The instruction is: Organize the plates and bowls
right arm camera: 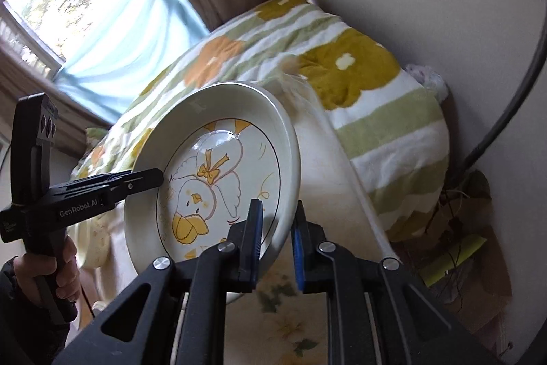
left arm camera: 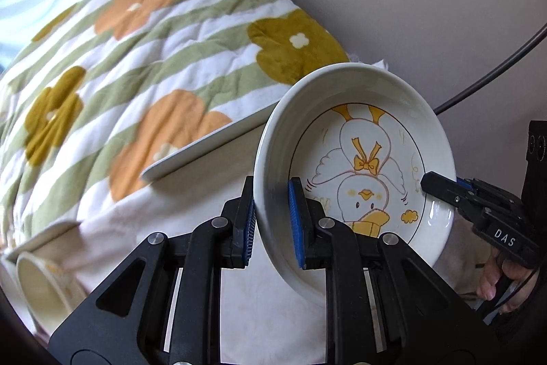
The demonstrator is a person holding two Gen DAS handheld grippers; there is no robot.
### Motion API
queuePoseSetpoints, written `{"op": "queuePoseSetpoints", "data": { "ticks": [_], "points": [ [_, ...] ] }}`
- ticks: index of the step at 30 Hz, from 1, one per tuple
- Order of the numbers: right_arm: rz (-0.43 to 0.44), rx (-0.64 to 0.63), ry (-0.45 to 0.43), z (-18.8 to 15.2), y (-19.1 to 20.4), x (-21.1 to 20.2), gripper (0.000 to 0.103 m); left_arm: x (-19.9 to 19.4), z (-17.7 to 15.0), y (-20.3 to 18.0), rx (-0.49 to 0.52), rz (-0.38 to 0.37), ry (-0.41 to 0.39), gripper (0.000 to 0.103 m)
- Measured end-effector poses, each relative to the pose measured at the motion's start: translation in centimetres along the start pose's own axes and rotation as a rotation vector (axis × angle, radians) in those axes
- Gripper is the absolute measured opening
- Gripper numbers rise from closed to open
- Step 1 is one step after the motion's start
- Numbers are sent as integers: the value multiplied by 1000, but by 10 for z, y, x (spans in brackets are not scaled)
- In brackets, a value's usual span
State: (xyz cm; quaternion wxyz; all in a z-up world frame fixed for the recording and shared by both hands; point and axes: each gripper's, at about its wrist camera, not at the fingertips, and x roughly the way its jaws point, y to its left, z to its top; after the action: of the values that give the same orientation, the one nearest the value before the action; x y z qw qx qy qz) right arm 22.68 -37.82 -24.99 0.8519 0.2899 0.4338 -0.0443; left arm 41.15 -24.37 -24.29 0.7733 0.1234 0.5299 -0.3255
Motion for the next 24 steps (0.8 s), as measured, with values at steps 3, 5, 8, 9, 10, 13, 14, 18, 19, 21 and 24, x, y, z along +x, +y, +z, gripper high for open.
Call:
{"op": "queuePoseSetpoints", "data": {
  "ticks": [3,5,8,9,10,13,14,18,19,21,24],
  "points": [
    [67,-51,13,0,17,-20,15,-39,-18,3,-44,9,-46,16],
    [86,-101,30,-5,33,-31,15,-62,-33,5,-66,28,-73,16],
    [114,-154,60,-18,57,-43,15,-97,-60,10,-101,54,-109,16],
    [123,-172,69,-24,65,-46,15,-108,-71,14,-116,58,-118,16],
    [132,-186,74,-30,72,-50,15,-118,-82,18,-130,61,-127,16],
    [159,-218,98,-51,92,-55,15,-141,-117,31,-169,80,-138,16],
    [168,-226,109,-59,100,-56,15,-147,-128,35,-181,87,-141,16],
    [198,-258,147,-88,124,-56,15,-171,-179,57,-263,90,-145,16],
    [210,-255,160,-96,128,-55,15,-176,-192,63,-287,82,-148,16],
    [238,-237,190,-111,136,-48,15,-182,-214,74,-333,72,-148,16],
    [269,-223,238,-134,147,-35,15,-186,-246,88,-378,87,-140,16]
  ]
}}
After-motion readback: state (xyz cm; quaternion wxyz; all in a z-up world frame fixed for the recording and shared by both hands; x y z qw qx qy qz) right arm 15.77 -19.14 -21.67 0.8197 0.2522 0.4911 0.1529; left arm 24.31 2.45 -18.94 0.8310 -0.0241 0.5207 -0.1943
